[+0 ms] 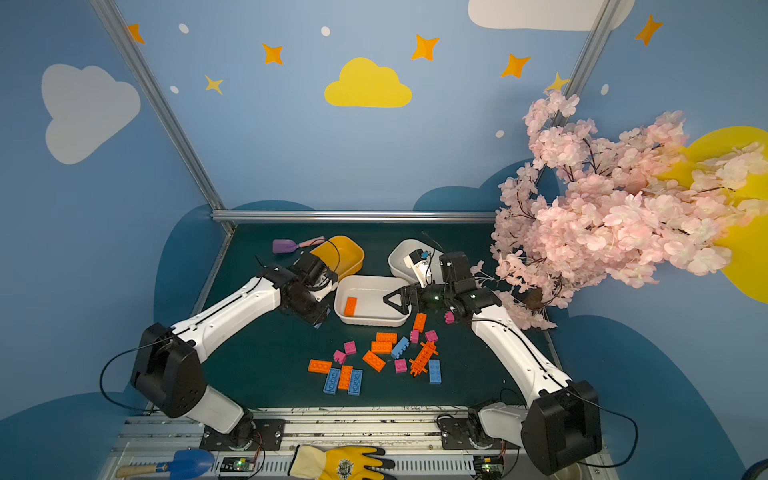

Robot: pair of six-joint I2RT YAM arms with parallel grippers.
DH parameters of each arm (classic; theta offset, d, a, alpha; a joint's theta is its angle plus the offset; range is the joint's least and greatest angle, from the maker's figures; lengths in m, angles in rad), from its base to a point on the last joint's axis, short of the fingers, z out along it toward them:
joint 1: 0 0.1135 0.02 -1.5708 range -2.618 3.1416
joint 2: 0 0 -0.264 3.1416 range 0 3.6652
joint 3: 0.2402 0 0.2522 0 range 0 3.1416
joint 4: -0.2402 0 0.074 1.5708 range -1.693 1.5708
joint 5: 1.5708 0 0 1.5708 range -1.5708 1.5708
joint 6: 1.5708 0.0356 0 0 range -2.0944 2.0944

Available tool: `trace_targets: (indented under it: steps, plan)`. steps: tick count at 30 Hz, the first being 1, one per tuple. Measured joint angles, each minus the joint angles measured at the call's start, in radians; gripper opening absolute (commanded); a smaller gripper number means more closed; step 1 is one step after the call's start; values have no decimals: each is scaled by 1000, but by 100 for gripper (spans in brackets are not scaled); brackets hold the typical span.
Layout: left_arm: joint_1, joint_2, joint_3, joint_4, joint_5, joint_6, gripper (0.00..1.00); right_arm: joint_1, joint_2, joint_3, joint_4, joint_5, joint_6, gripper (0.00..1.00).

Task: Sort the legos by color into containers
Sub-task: 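Carry the light blue brick into the yellow bin and release it, then move the left gripper back down to an orange brick in the pile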

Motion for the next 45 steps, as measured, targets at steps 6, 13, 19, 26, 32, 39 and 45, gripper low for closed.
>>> trace_targets:
  steps: [6,13,19,26,32,39,45]
  plan:
    - [35,105,237,-25,16,-22,31,-1,31,30,5,6,14,95]
    - [90,296,415,-12,-33,-14,31,-1,41,50,18,11,23,95]
    - [184,477,540,24,-67,-62,35,-3,42,50,18,12,23,95]
    - [231,618,640,63,-78,-161,34,-3,42,50,18,19,27,95]
    - [235,685,663,93,-72,-236,39,-3,42,50,18,28,33,94]
    - [242,702,661,106,-92,-263,56,-3,42,50,18,29,38,95]
    - [238,649,611,110,-84,-262,65,-4,41,50,11,29,37,95]
